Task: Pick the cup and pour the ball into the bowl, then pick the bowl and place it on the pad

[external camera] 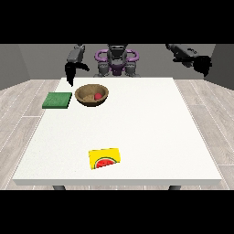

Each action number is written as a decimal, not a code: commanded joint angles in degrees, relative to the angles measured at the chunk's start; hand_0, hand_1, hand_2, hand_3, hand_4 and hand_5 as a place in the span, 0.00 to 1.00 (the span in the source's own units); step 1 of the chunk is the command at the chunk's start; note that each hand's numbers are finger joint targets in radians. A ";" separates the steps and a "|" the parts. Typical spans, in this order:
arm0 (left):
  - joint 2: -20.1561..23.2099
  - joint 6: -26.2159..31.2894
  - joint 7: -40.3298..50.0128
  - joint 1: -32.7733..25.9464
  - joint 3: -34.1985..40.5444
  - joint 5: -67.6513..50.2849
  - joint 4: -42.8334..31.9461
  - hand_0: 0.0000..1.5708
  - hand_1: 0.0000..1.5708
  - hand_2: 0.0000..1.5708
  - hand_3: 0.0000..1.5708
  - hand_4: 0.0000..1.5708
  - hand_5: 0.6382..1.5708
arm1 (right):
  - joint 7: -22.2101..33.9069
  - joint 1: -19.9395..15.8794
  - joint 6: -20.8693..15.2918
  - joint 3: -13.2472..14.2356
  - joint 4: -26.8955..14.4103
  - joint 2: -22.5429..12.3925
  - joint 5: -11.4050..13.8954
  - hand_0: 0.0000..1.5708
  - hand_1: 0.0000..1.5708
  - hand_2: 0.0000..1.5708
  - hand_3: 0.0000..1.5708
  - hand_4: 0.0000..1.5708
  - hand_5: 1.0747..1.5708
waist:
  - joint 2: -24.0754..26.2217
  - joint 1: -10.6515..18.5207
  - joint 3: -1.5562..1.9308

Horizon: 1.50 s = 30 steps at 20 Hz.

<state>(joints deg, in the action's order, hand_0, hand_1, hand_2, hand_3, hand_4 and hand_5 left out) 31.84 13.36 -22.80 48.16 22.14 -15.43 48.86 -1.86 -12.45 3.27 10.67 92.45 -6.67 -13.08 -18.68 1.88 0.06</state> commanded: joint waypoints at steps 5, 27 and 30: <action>6.88 0.62 7.45 2.89 0.41 -0.26 1.01 0.00 0.00 0.00 0.00 0.00 0.97 | -6.29 -1.68 5.36 1.91 -16.42 -0.96 -1.71 0.00 0.00 0.00 0.00 0.21 1.00 | 2.31 -2.34 -0.02; 12.54 2.51 17.42 12.42 1.18 -6.43 9.87 0.00 0.00 0.00 0.00 0.00 0.95 | -20.64 -15.16 5.38 8.98 -44.10 -3.24 -2.45 0.00 0.00 0.00 0.00 0.19 0.99 | -6.07 3.64 0.04; 10.82 1.60 19.96 12.02 -0.16 -6.62 10.73 0.00 0.00 0.00 0.00 0.00 0.96 | -17.91 -14.76 2.92 8.24 -43.38 -1.40 -2.10 0.00 0.00 0.00 0.00 0.19 0.99 | -2.46 4.61 0.01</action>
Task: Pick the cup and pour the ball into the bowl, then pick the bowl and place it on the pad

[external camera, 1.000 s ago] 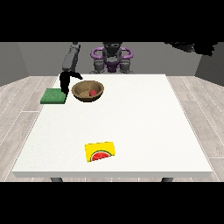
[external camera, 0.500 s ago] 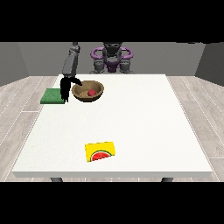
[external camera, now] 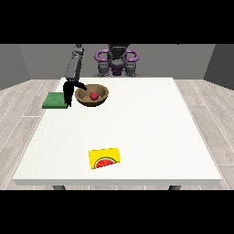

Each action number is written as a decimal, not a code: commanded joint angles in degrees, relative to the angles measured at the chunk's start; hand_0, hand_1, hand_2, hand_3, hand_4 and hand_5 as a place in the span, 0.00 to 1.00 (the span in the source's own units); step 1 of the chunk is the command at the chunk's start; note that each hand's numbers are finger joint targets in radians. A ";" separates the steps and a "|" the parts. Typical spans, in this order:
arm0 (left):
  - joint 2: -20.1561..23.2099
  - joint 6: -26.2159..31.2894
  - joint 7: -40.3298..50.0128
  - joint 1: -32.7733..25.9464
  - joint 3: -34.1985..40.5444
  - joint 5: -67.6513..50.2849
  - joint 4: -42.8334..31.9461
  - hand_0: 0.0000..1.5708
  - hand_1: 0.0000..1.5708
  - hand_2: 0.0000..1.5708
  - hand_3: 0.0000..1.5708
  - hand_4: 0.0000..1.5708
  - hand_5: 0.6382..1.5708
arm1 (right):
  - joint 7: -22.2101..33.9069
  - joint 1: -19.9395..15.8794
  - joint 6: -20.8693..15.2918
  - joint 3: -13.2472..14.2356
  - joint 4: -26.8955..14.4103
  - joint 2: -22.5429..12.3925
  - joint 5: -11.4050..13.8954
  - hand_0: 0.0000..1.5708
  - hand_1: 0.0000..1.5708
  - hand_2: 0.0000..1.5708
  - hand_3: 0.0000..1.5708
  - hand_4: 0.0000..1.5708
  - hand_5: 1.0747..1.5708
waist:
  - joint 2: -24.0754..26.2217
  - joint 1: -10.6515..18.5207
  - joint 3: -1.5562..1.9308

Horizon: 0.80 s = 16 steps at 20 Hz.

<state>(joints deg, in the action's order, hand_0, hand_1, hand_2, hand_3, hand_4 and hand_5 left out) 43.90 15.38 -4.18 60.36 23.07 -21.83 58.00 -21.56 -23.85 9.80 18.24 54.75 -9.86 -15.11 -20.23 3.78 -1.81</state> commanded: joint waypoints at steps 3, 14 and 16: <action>-0.24 -0.25 0.26 1.28 -0.51 -0.12 -0.02 0.00 0.00 0.00 0.00 0.00 0.97 | 3.23 -2.82 -4.94 -2.07 -2.36 3.91 1.84 0.00 0.00 0.00 0.00 0.26 1.00 | -2.34 2.08 1.82; 1.03 1.82 3.92 4.29 -0.60 -2.70 0.51 0.00 0.00 0.00 0.00 0.00 0.96 | 6.91 -0.18 -14.50 -2.02 -3.32 5.14 6.20 1.00 1.00 1.00 0.55 0.55 0.70 | -3.57 5.48 1.80; 3.19 3.87 3.12 5.17 0.23 -3.24 0.24 0.00 0.00 0.00 0.00 0.00 0.97 | 8.33 0.15 -16.93 -2.15 -2.69 2.40 8.83 1.00 1.00 1.00 1.00 0.74 0.67 | -4.43 6.58 1.74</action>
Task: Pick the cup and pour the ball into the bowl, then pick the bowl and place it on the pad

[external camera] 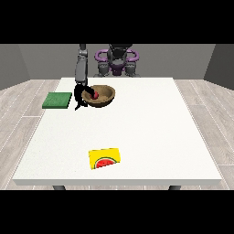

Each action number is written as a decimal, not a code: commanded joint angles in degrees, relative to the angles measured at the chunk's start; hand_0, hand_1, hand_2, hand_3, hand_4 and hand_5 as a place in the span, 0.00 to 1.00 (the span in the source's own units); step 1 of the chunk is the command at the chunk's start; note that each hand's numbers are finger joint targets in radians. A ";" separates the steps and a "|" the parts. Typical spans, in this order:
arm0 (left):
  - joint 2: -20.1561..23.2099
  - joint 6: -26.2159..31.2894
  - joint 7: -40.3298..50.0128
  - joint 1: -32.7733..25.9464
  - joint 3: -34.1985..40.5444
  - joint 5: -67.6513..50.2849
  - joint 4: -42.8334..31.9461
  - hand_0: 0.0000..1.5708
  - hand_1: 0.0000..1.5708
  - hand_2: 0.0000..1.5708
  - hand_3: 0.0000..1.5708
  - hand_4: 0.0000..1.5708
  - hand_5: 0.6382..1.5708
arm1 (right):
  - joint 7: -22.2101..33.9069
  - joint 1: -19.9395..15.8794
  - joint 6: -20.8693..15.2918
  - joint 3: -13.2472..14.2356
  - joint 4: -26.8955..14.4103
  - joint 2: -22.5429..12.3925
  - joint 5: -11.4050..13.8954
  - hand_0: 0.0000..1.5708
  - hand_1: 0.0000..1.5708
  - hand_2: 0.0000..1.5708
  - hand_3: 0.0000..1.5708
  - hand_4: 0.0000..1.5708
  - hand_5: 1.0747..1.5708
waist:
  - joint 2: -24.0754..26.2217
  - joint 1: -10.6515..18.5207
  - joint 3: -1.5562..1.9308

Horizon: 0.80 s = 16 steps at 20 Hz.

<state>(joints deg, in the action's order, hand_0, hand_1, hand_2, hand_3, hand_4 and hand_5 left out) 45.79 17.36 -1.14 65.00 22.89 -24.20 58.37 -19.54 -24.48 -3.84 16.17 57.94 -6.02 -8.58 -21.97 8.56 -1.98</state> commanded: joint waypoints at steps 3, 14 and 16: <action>0.55 0.90 -1.91 -1.71 1.07 0.05 -2.86 0.00 0.00 0.00 0.00 0.00 0.97 | 9.79 2.83 -6.47 -3.27 -1.76 -2.64 7.05 1.00 1.00 1.00 1.00 0.75 0.75 | -0.28 -0.21 1.82; 6.31 3.96 -8.93 -9.16 5.41 1.97 -16.65 0.00 0.00 0.00 0.00 0.00 0.97 | 39.14 -5.88 -1.96 -7.81 12.51 -13.90 10.71 1.00 1.00 1.00 1.00 0.80 0.81 | 6.67 -9.66 1.87; 6.82 6.06 -9.07 -10.09 5.54 0.82 -15.36 0.00 0.00 0.00 0.00 0.00 0.97 | 35.31 -6.10 -2.25 -5.64 8.42 -13.52 9.68 1.00 1.00 1.00 1.00 0.80 0.83 | 6.07 -7.84 1.96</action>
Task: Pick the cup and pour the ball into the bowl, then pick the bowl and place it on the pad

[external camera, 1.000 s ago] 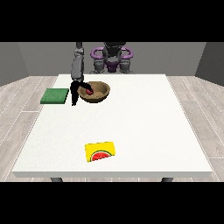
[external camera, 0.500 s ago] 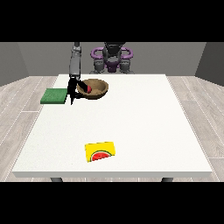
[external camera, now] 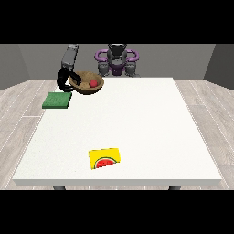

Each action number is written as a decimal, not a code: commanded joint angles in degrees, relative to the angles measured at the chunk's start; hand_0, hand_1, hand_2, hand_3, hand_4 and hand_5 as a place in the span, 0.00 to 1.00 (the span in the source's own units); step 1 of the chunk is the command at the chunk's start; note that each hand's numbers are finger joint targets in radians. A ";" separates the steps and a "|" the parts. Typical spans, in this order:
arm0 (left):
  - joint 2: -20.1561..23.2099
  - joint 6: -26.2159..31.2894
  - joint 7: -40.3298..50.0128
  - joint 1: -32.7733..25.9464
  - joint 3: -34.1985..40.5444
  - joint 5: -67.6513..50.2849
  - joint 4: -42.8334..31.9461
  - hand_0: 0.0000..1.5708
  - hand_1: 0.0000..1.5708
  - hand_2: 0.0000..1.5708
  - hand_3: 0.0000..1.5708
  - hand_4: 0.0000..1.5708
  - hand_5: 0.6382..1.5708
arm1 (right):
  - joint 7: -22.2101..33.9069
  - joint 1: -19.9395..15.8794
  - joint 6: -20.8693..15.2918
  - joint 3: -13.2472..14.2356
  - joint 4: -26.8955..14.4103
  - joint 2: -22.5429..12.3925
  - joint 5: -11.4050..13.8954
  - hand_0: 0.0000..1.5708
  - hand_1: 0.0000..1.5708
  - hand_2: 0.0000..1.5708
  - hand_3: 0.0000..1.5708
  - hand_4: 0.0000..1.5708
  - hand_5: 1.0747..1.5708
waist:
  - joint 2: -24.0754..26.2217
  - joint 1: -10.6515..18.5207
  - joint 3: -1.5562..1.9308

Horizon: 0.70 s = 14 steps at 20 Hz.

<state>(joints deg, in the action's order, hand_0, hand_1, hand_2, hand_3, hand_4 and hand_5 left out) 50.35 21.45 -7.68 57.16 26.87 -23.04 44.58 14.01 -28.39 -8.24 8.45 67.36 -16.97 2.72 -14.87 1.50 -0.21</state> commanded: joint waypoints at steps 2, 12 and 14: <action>2.12 2.00 -1.22 -2.44 1.07 -0.69 -0.46 0.00 0.00 0.00 0.00 0.00 0.97 | -0.19 -1.25 4.92 3.14 -4.48 -4.46 -2.36 1.00 1.00 1.00 1.00 0.83 0.84 | -0.71 -0.89 0.24; 2.45 -2.26 -2.93 -1.36 0.55 0.32 2.30 0.00 0.00 0.00 0.00 0.00 0.96 | -9.45 -5.49 7.56 5.56 -12.70 -9.08 -1.07 1.00 1.00 1.00 1.00 0.83 0.91 | -5.37 -2.43 0.28; 3.20 -2.51 -1.39 -0.88 1.13 -0.42 1.79 0.00 0.00 0.00 0.00 0.00 0.96 | -10.44 -5.48 10.39 6.59 -13.78 -11.95 -1.74 1.00 1.00 1.00 1.00 0.83 0.93 | -4.49 -3.87 0.27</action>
<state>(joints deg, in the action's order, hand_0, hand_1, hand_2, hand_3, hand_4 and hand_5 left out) 52.21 19.66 -10.10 55.69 27.39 -22.96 46.27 7.05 -33.61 -0.76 13.20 56.27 -25.69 1.76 -18.95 -0.87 0.05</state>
